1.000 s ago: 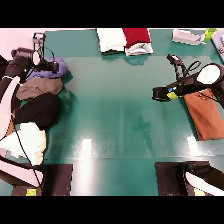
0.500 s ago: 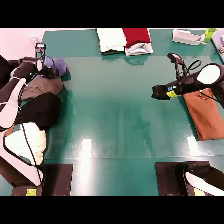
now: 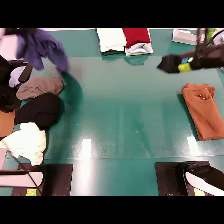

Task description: Fold the shirts.

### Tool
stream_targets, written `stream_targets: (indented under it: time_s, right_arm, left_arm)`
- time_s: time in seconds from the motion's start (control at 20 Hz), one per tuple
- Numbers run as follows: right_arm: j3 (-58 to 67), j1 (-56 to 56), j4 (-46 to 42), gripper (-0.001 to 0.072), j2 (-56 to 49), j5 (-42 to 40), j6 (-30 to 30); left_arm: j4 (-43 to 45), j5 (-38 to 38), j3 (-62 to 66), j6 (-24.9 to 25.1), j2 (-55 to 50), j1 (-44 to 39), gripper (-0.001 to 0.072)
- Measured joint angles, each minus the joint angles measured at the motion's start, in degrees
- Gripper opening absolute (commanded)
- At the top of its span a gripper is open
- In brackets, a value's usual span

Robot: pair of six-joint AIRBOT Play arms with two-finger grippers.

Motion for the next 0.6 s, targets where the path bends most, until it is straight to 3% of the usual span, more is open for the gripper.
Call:
stream_targets:
  time_s: [0.25,0.6]
  right_arm:
    - [11.85,0.00,-0.28,0.0022,0.00,0.11,-0.17]
    - [20.83,0.00,-0.42,0.0022,0.07,0.44,-0.24]
  left_arm:
    - [-0.09,-6.14,0.98,4.13,14.12,-12.46,0.0023]
    - [-6.56,-17.88,-4.87,6.16,14.12,-32.04,0.0026]
